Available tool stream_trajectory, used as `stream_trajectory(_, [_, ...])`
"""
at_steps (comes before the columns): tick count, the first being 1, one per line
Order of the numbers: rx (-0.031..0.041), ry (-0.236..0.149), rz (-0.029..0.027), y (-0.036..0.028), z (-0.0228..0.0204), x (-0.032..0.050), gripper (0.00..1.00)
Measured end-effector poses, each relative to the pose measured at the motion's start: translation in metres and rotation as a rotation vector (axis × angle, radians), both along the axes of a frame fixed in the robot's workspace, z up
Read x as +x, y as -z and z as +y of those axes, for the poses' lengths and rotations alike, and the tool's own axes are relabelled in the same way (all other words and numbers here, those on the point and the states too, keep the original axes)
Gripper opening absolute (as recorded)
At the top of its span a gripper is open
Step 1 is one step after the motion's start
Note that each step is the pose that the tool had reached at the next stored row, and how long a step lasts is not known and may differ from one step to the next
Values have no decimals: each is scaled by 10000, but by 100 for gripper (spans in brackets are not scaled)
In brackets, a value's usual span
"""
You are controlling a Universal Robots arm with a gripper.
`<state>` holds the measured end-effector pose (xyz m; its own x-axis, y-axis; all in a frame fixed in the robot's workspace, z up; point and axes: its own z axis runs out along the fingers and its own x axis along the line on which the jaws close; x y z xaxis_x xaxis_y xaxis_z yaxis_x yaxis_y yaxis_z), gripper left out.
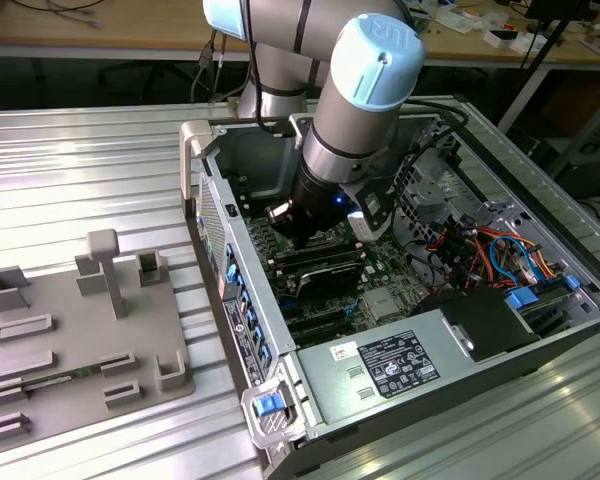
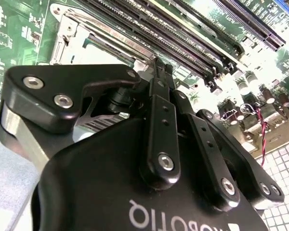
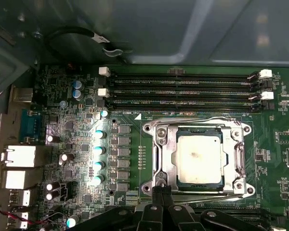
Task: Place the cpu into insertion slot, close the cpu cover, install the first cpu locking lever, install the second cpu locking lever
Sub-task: 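Install the second cpu locking lever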
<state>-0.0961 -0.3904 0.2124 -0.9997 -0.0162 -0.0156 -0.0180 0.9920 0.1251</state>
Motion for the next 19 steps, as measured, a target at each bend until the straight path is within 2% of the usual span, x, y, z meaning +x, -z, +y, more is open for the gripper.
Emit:
stream_trajectory(4, [39,1,-2,12,1,-8,11])
stream_trajectory(19, [76,1,0,60,0,-34,11])
